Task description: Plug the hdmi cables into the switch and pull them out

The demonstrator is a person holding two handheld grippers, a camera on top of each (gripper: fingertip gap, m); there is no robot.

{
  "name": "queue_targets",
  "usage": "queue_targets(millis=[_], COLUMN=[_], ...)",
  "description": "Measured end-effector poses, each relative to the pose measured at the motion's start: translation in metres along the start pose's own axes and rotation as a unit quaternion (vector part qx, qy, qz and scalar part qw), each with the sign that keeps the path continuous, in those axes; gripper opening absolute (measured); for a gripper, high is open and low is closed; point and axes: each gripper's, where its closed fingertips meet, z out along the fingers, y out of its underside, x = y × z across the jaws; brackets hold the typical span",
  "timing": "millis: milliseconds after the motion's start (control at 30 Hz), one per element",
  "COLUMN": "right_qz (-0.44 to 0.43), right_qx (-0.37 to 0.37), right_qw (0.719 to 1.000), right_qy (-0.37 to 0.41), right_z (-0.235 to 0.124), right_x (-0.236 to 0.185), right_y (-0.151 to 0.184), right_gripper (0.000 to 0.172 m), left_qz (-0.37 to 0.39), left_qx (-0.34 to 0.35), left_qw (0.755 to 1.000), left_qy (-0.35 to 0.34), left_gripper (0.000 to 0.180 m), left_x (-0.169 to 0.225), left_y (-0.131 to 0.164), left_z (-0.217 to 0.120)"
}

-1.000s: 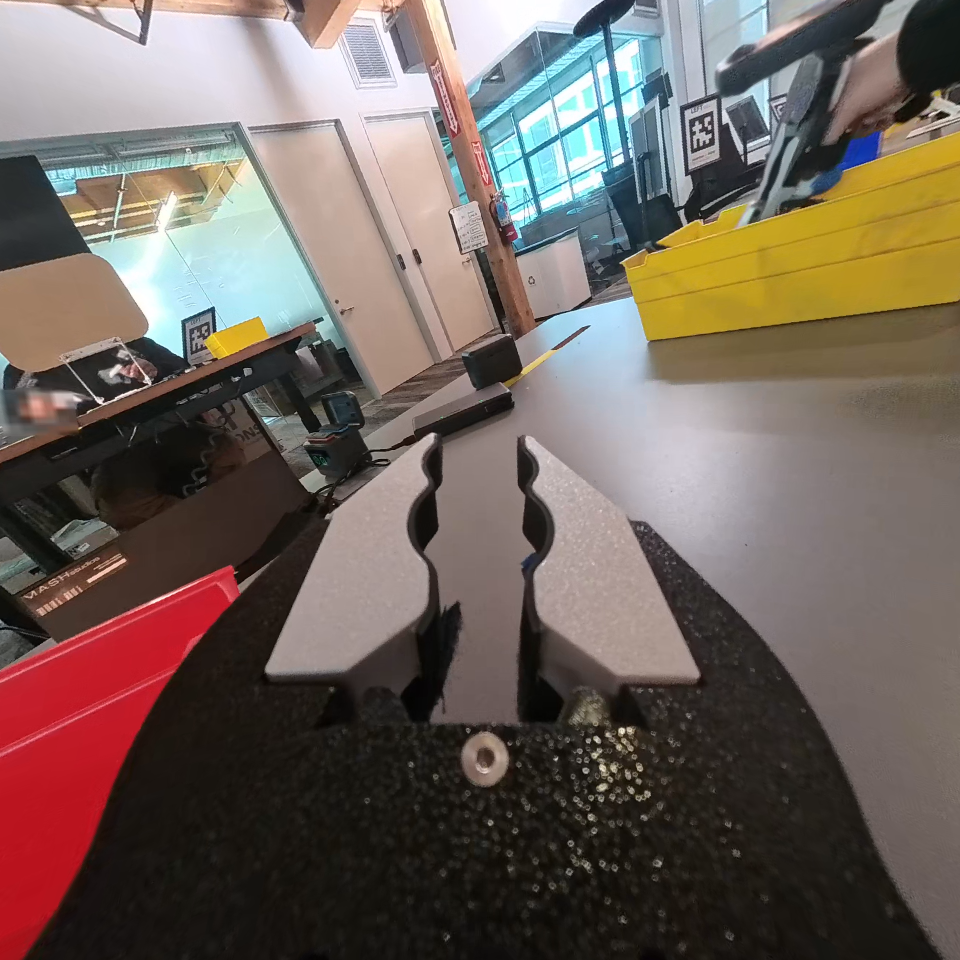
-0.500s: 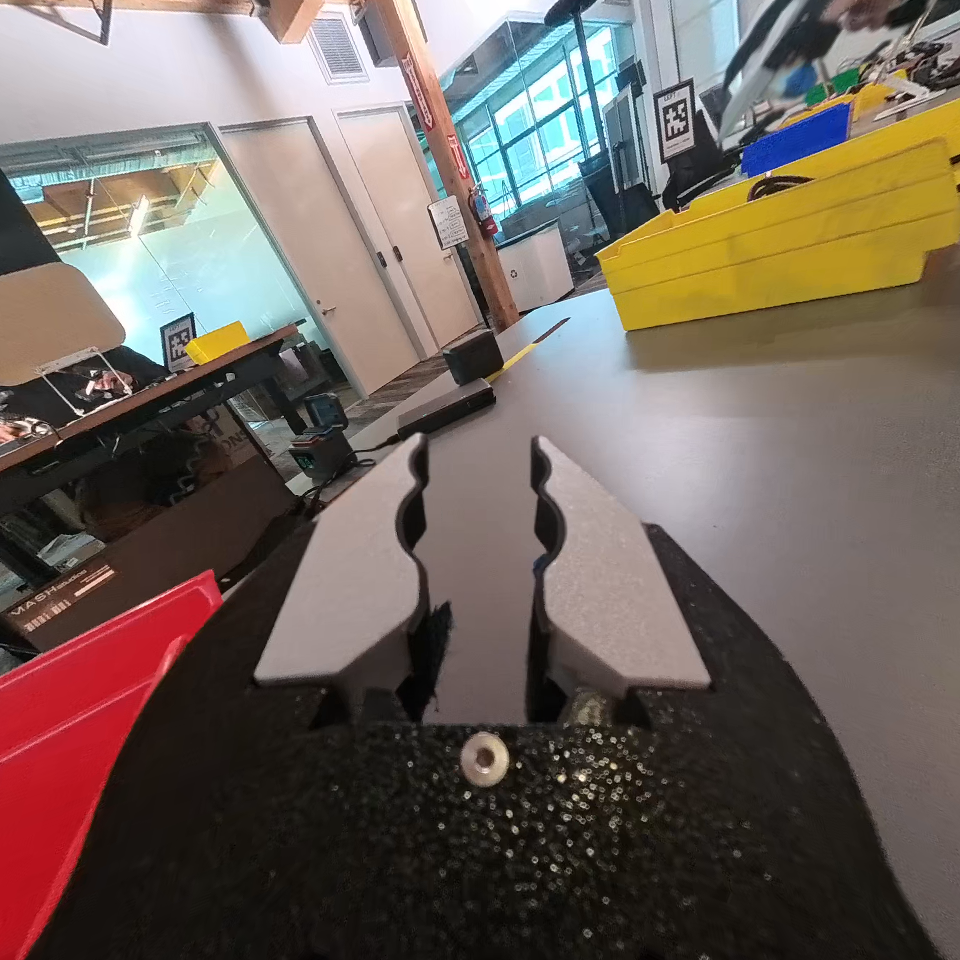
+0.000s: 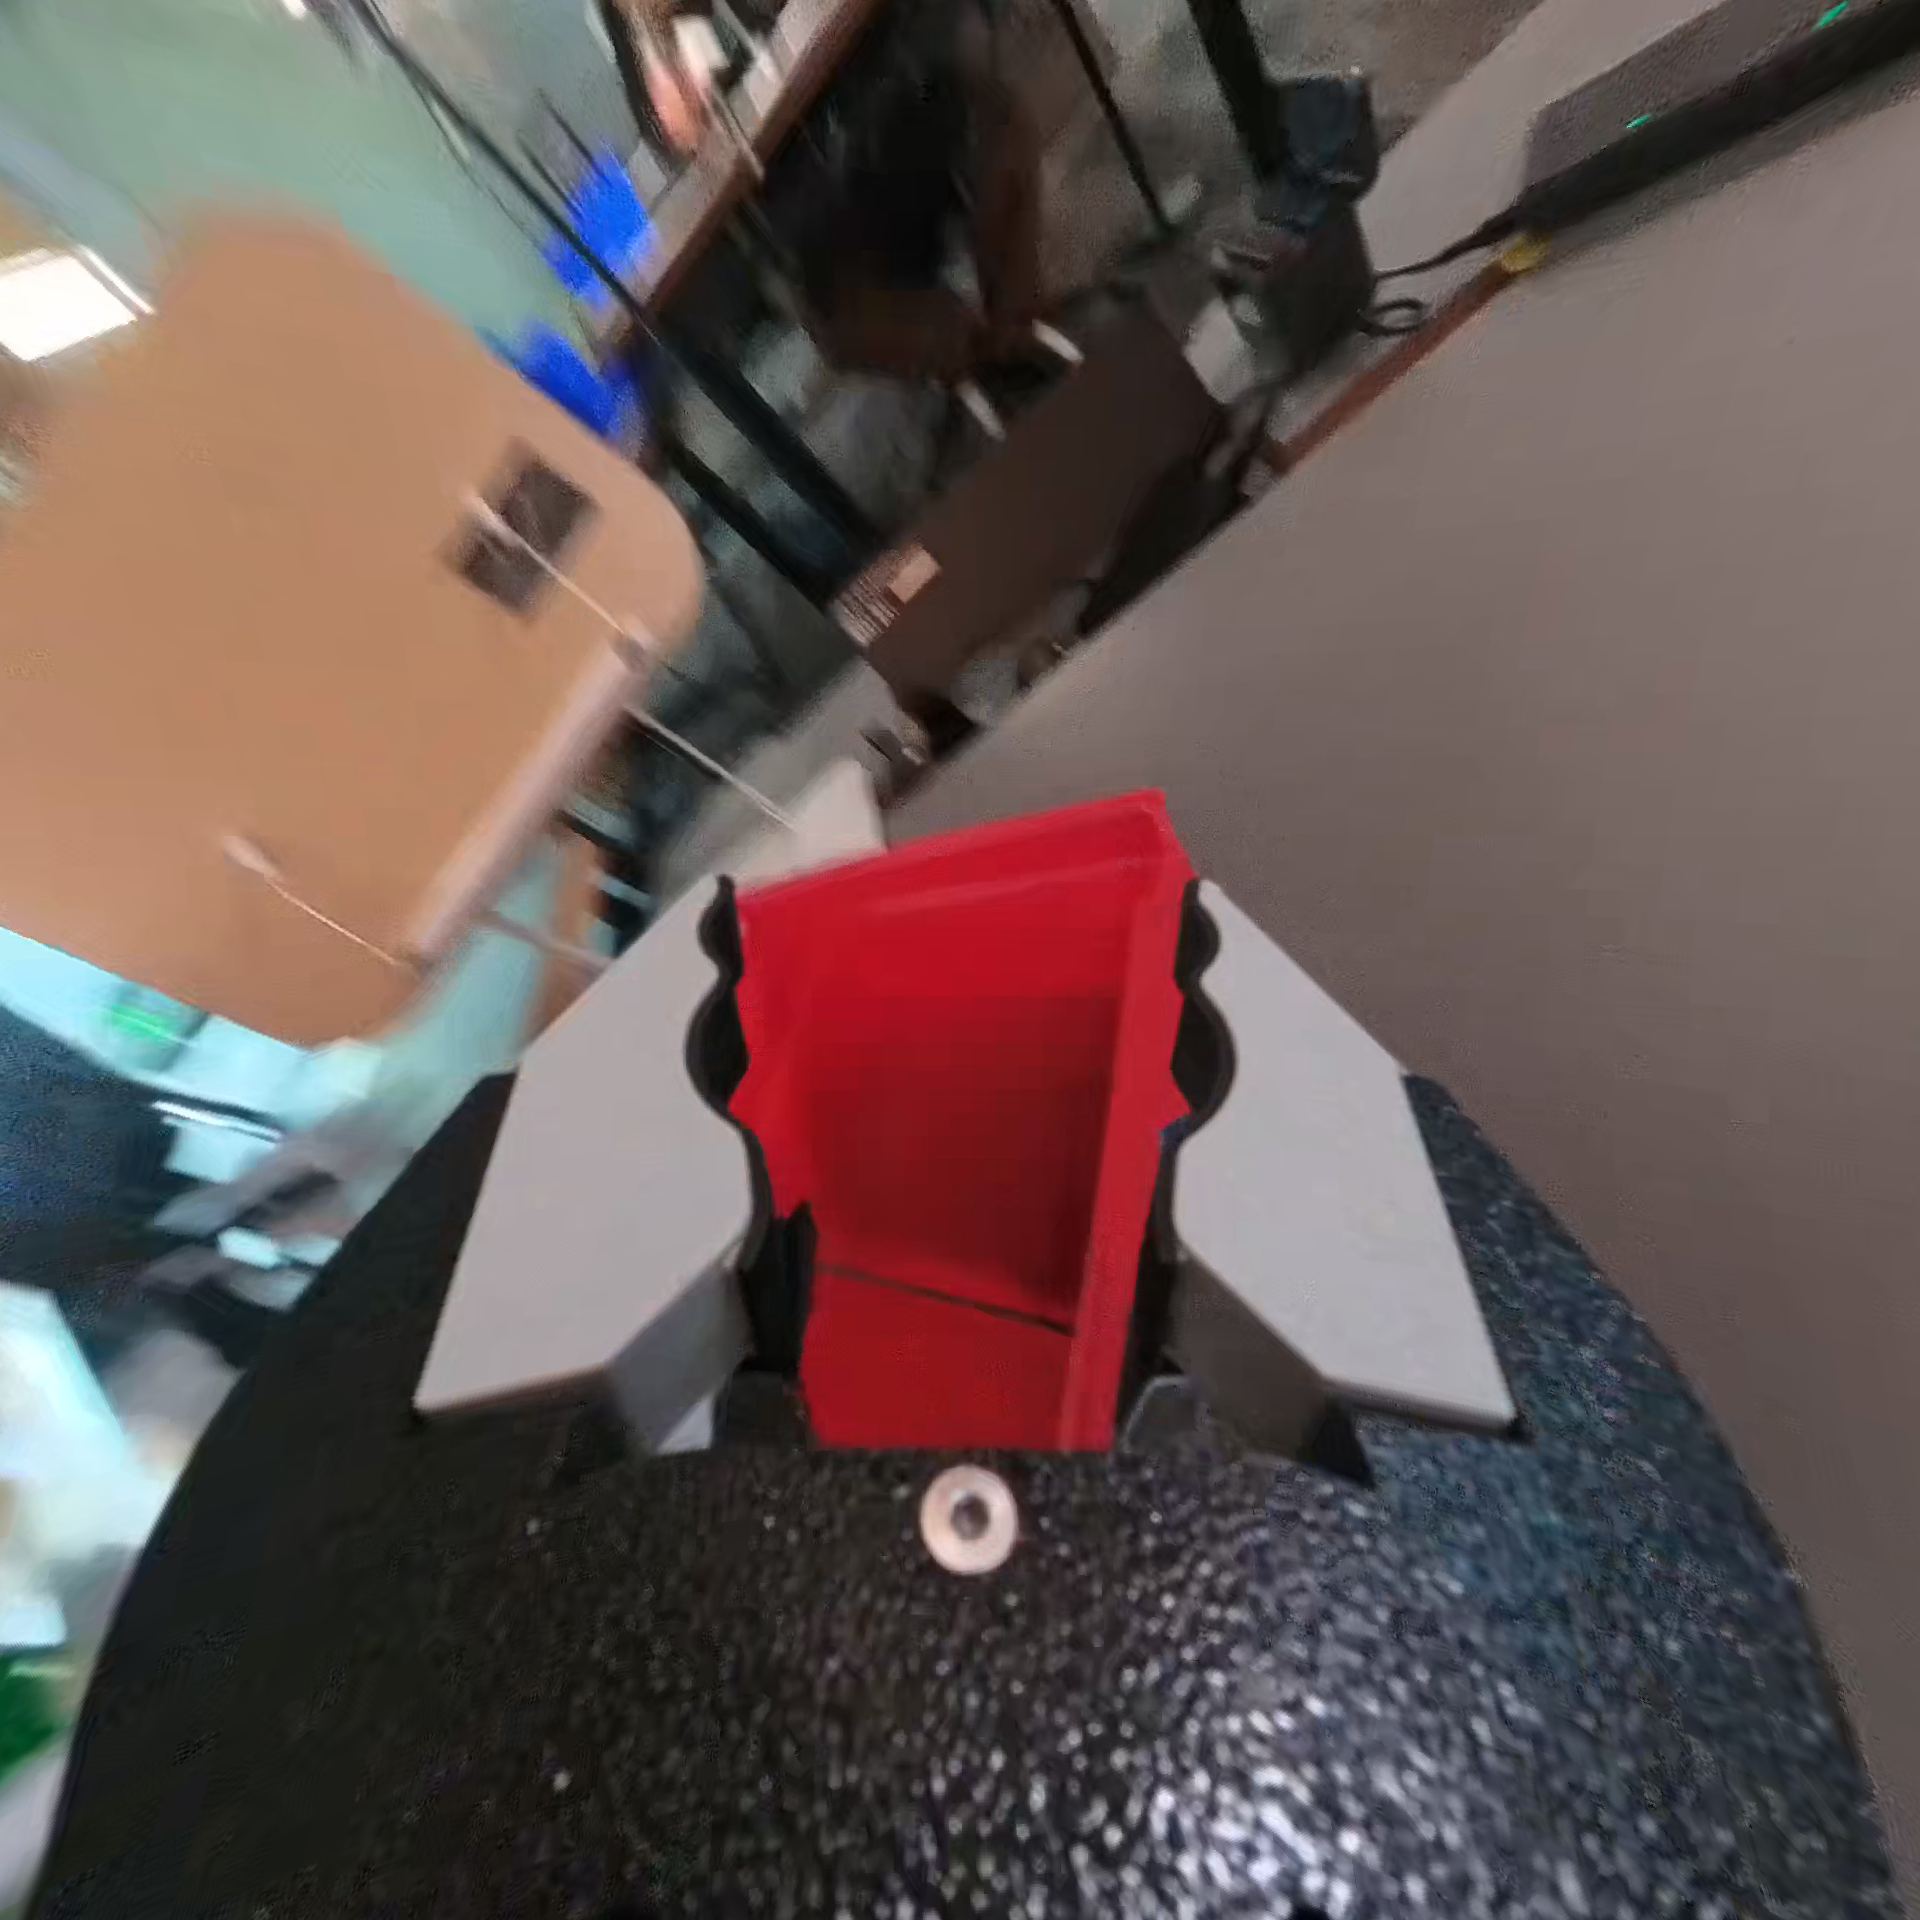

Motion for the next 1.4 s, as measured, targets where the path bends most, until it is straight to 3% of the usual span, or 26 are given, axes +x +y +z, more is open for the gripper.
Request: queue_targets(millis=[100, 200, 300, 367, 433, 500, 633, 700, 867, 1000, 1100, 1400], right_qz=[0.006, -0.007, 0.002, 0.013, 0.023, 0.037, 0.023, 0.016, -0.001, -0.042, -0.073, -0.106], right_qx=[-0.028, -0.055, -0.060, -0.060, -0.056, -0.047, -0.020, -0.010, 0.002, 0.019, 0.031, 0.060], right_qw=[0.999, 0.998, 0.997, 0.996, 0.995, 0.992, 0.990, 0.990, 0.988, 0.981, 0.972, 0.937], right_qy=[-0.019, -0.025, -0.041, -0.061, -0.085, -0.110, -0.140, -0.136, -0.157, -0.188, -0.222, -0.326], right_z=[0.011, 0.022, 0.022, 0.020, 0.017, 0.013, 0.004, 0.000, -0.005, -0.010, -0.018, -0.051], right_x=[-0.008, -0.011, -0.013, -0.016, -0.022, -0.030, -0.050, -0.061, -0.099, -0.148, -0.191, -0.346], right_y=[0.013, 0.024, 0.023, 0.023, 0.022, 0.021, 0.019, 0.017, 0.001, -0.021, -0.041, -0.072], right_gripper=[0.043, 0.042, 0.038, 0.032, 0.025, 0.017, 0.011, 0.012, 0.012, 0.011, 0.011, 0.011], left_qz=[-0.125, -0.112, -0.084, -0.054, -0.035, -0.048, -0.056, -0.051, -0.012, -0.026, -0.044, -0.073], left_qx=[-0.082, -0.212, -0.326, -0.366, -0.359, -0.376, -0.390, -0.378, -0.355, -0.299, -0.263, -0.184], left_qw=[0.987, 0.968, 0.930, 0.915, 0.919, 0.907, 0.892, 0.895, 0.907, 0.937, 0.955, 0.980], left_qy=[0.064, 0.076, 0.148, 0.161, 0.161, 0.183, 0.224, 0.231, 0.224, 0.178, 0.129, 0.014], left_gripper=[0.100, 0.109, 0.112, 0.092, 0.070, 0.058, 0.012, 0.004, 0.002, 0.001, 0.001, 0.002], left_x=[-0.004, -0.004, 0.023, 0.028, 0.029, 0.037, 0.051, 0.053, 0.054, 0.046, 0.029, -0.014], left_y=[0.040, 0.106, 0.162, 0.181, 0.178, 0.182, 0.186, 0.183, 0.187, 0.182, 0.175, 0.167], left_z=[-0.005, -0.013, -0.025, -0.032, -0.034, -0.038, -0.046, -0.048, -0.059, -0.074, -0.092, -0.147])
